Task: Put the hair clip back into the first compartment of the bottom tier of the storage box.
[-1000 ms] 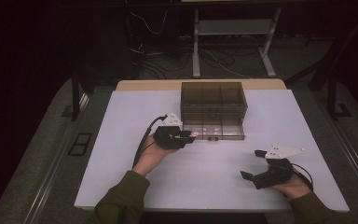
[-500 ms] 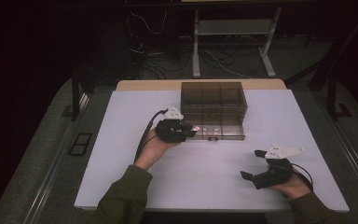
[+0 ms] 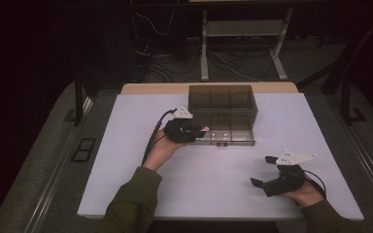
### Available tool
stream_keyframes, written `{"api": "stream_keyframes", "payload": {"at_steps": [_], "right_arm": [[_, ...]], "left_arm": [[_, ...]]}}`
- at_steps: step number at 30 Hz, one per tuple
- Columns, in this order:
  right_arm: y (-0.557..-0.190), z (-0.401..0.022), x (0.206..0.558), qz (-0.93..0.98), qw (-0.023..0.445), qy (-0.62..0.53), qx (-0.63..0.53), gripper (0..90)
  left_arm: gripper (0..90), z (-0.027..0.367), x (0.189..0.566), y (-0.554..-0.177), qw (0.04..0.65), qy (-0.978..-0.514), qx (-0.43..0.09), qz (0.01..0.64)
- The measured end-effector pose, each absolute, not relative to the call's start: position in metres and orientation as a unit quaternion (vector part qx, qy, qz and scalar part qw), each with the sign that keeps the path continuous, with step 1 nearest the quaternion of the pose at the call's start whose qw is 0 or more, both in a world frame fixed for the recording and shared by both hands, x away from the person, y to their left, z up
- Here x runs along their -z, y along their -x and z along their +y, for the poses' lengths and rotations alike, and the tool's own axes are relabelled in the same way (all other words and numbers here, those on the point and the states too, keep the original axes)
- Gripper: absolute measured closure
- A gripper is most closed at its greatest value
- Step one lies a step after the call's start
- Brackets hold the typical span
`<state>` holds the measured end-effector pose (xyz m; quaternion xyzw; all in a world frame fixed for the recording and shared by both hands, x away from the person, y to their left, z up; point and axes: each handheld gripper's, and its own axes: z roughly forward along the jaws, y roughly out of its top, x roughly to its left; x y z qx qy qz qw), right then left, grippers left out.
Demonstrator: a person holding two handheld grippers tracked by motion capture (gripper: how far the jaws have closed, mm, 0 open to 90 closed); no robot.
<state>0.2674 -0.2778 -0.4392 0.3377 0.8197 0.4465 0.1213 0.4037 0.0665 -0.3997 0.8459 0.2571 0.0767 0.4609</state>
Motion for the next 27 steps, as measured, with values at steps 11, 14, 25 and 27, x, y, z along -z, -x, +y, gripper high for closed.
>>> {"api": "stream_keyframes", "payload": {"at_steps": [11,14,25,27], "right_arm": [[-0.268,-0.278,0.439,0.820,0.121,-0.338,-0.447,0.2],[-0.268,-0.278,0.440,0.819,0.120,-0.338,-0.447,0.2],[-0.267,-0.278,0.440,0.819,0.121,-0.338,-0.448,0.2],[-0.267,-0.278,0.440,0.819,0.121,-0.338,-0.448,0.2]], "left_arm": [[67.3,0.060,0.406,-0.417,0.454,-0.848,-0.079,0.262],[67.3,0.059,0.408,-0.420,0.457,-0.846,-0.081,0.264],[67.3,0.056,0.424,-0.431,0.448,-0.847,-0.081,0.275],[67.3,0.056,0.426,-0.432,0.444,-0.848,-0.080,0.278]]}}
